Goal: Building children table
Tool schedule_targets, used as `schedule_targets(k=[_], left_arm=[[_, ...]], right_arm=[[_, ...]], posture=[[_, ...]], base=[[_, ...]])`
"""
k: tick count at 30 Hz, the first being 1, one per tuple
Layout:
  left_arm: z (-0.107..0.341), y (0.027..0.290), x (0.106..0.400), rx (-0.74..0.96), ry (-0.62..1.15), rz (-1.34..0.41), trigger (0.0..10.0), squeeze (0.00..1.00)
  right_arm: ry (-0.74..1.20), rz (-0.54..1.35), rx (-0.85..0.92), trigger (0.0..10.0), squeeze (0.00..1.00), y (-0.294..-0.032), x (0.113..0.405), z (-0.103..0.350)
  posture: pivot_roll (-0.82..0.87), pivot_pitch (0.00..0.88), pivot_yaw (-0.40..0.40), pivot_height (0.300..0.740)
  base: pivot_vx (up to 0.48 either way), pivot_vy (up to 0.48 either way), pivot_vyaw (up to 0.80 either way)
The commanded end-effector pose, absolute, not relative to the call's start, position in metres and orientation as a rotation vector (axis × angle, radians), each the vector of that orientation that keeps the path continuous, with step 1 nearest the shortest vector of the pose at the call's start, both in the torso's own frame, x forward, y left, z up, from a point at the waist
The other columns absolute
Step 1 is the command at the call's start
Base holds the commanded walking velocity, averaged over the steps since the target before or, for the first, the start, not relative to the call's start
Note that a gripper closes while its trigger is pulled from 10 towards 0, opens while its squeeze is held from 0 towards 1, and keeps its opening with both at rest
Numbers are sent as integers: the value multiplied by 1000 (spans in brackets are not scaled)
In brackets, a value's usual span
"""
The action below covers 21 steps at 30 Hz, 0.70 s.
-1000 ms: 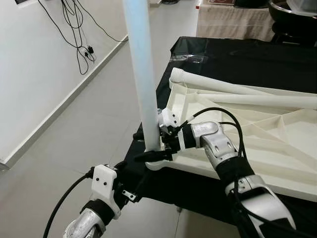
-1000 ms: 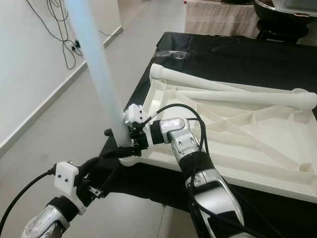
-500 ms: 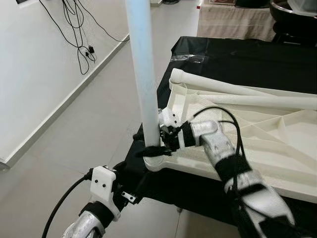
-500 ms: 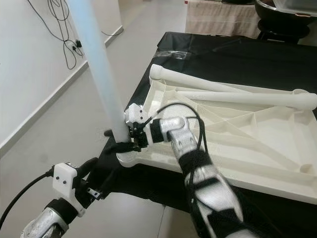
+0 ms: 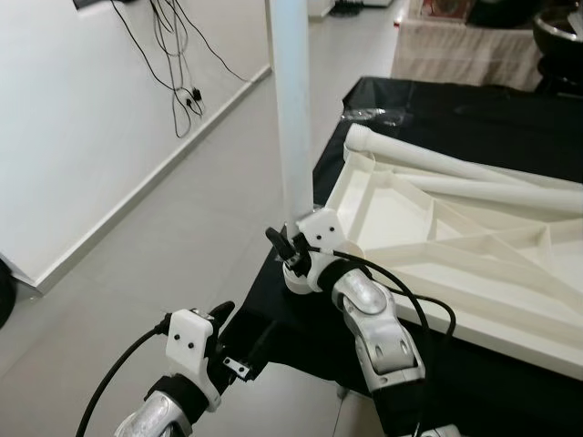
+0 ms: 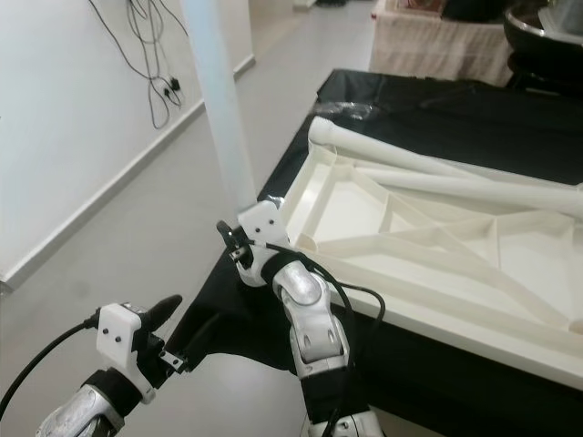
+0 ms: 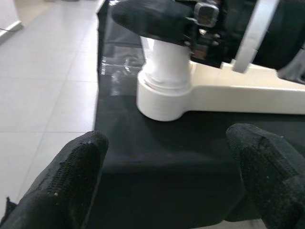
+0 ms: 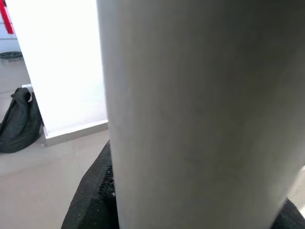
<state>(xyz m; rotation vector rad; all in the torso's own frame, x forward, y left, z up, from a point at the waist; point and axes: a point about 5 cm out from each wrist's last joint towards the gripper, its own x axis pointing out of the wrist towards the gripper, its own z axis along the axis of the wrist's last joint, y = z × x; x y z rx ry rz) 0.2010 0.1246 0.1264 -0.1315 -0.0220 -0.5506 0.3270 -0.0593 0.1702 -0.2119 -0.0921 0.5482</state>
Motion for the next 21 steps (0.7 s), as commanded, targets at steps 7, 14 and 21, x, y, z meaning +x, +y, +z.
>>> schedule_targets(k=[7,14,21], left_arm=[[122,127,201,-127,3,-533,10000,0],[123,126,204,-120,-5,-527,10000,0],[123,125,206,-118,-11,-516,10000,0]], right_arm=[[41,534,-296,10000,545,-61,337,152],[-81,1053,-241,10000,1000,-38,338,183],[-54,1459,-399,10000,0,-34,327,184]], posture=[[79,194,19,740],[91,185,6,740],[101,182,-2,740]], base=[[0,0,0],[0,0,0],[0,0,0]])
